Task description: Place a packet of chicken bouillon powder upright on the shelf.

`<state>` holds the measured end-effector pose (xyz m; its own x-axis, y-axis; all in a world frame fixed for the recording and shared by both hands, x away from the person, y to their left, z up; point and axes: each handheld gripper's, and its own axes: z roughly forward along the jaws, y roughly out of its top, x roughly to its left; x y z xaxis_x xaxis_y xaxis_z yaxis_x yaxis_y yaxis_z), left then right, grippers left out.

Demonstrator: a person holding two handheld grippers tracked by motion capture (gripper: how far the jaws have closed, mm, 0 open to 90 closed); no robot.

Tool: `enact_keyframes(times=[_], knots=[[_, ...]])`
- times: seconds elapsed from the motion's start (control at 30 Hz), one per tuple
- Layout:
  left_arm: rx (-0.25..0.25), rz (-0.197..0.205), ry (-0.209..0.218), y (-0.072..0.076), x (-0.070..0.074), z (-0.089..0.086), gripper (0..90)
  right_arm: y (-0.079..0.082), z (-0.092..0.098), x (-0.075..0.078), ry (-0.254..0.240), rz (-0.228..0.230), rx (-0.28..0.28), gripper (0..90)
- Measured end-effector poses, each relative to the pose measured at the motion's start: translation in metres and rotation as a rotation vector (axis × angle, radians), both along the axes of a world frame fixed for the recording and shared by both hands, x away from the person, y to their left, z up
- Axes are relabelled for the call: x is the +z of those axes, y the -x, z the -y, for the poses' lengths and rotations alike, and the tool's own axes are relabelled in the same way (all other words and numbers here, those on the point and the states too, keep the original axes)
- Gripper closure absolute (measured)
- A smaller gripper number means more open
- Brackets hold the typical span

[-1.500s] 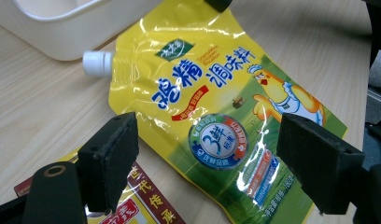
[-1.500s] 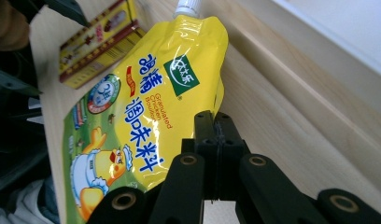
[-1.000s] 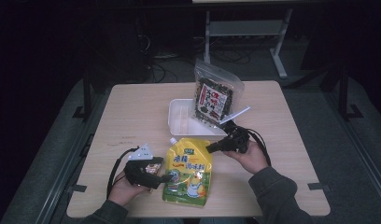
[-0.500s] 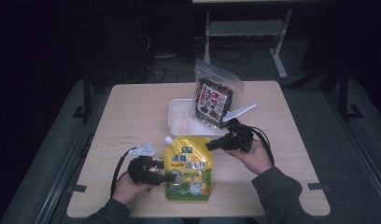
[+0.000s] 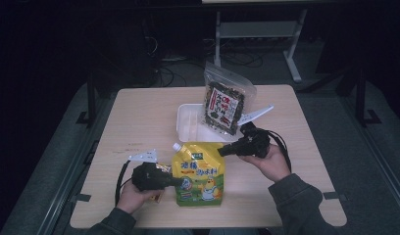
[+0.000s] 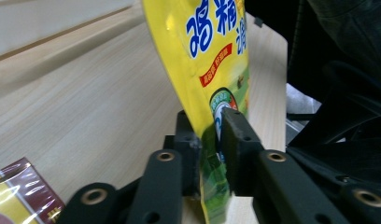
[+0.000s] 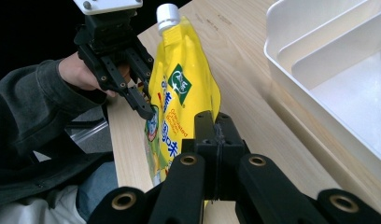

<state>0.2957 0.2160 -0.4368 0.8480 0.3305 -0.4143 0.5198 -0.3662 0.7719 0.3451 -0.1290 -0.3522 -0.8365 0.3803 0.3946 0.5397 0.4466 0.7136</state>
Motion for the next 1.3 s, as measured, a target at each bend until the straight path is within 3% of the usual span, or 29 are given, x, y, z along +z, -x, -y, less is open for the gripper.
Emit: enact_keyframes(times=[0.13,0.33,0.57,1.0,1.23,1.3], knots=[[-0.009,0.018,0.009,0.002,0.002,-0.001,82.1,-0.001,0.0,0.007,0.011,0.006,0.033,87.1],[-0.024,0.034,0.01,0.003,0.005,0.001,83.1,-0.007,-0.009,0.022,0.042,0.011,0.058,70.2],[-0.039,0.05,0.005,0.005,0.007,0.002,83.4,-0.016,-0.031,0.033,0.097,-0.015,0.124,65.5],[-0.048,0.064,0.0,0.007,0.01,0.004,83.3,-0.02,-0.061,0.036,0.192,-0.044,0.227,80.6],[-0.046,0.072,-0.009,0.007,0.01,0.005,81.4,-0.02,-0.061,0.037,0.19,-0.068,0.243,86.8],[-0.043,0.088,-0.028,0.008,0.011,0.007,76.0,-0.018,-0.061,0.037,0.19,-0.077,0.256,89.0]])
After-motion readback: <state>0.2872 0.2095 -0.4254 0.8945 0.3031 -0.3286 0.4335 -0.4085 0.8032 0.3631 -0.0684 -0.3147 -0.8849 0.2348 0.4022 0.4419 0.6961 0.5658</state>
